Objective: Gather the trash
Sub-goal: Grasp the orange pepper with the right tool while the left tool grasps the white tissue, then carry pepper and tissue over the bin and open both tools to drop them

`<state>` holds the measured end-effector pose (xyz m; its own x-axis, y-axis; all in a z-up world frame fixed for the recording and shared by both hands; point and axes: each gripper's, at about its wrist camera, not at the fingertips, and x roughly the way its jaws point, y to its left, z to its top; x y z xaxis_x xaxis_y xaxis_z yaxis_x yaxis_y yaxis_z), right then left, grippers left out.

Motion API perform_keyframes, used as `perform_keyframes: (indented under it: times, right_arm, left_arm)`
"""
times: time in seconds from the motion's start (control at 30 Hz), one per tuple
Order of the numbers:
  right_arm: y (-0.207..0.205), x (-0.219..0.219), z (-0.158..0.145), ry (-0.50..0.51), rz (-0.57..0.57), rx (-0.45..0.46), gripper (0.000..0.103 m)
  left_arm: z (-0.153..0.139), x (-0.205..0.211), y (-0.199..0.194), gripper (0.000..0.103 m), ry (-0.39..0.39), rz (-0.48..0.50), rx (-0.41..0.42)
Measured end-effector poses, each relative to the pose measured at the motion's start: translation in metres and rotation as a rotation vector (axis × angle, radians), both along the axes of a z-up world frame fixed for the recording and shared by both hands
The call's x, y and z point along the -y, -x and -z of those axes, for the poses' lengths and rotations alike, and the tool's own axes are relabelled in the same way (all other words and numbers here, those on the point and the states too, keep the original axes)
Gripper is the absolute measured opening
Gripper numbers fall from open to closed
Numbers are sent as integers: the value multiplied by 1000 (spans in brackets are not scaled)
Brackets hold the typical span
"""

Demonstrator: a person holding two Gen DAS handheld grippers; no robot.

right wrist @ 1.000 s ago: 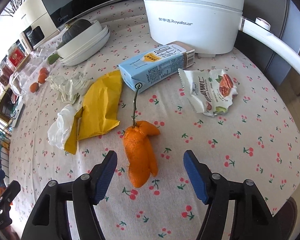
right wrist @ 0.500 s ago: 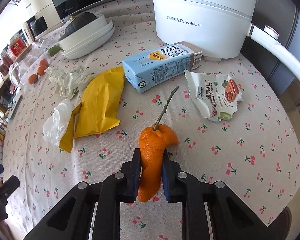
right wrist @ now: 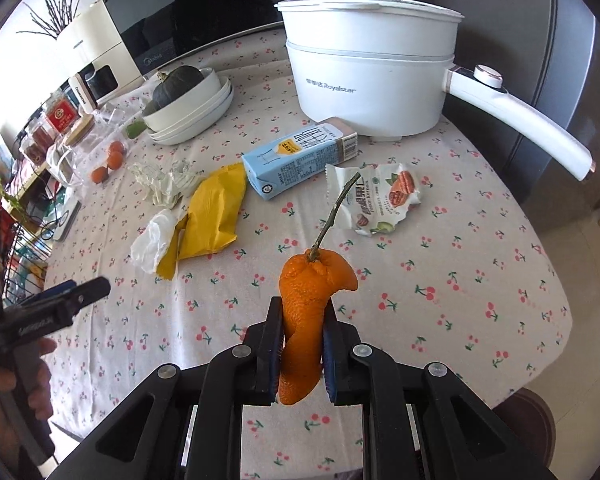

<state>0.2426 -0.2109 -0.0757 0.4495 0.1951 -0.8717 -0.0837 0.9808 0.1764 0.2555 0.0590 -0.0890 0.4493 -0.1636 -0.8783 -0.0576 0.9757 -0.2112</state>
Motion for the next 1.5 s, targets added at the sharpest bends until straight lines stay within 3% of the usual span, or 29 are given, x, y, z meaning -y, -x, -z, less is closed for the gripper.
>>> perform_keyframes:
  times: [0.1,0.37,0.57,0.63,0.7,0.9,1.5]
  right_arm:
    - [11,13,-6,-16,8,-9,17]
    - [29,37,-8,-8,8,-20,17]
    - [33,58,-4,10,28,-36,17]
    - [33,63,-4,11,35,-38,17]
    - [34,65,-5,9,39,-40,17]
    - [37,63,-8,3,40,-30,17]
    - [82,68,-25,9,20,0,17]
  left_arm:
    - [7,12,-15,94,65,-20,9]
    - [25,23,-39,75,158,-105,22]
    - [35,19,-42,41,201,-127,1]
    - [33,15,-41,22,219,-128,8]
    - [29,14,-39,14,212,-112,15]
    - [16,10,-27,8,183,-64,27]
    - [-29,23,46,8,114,111,43]
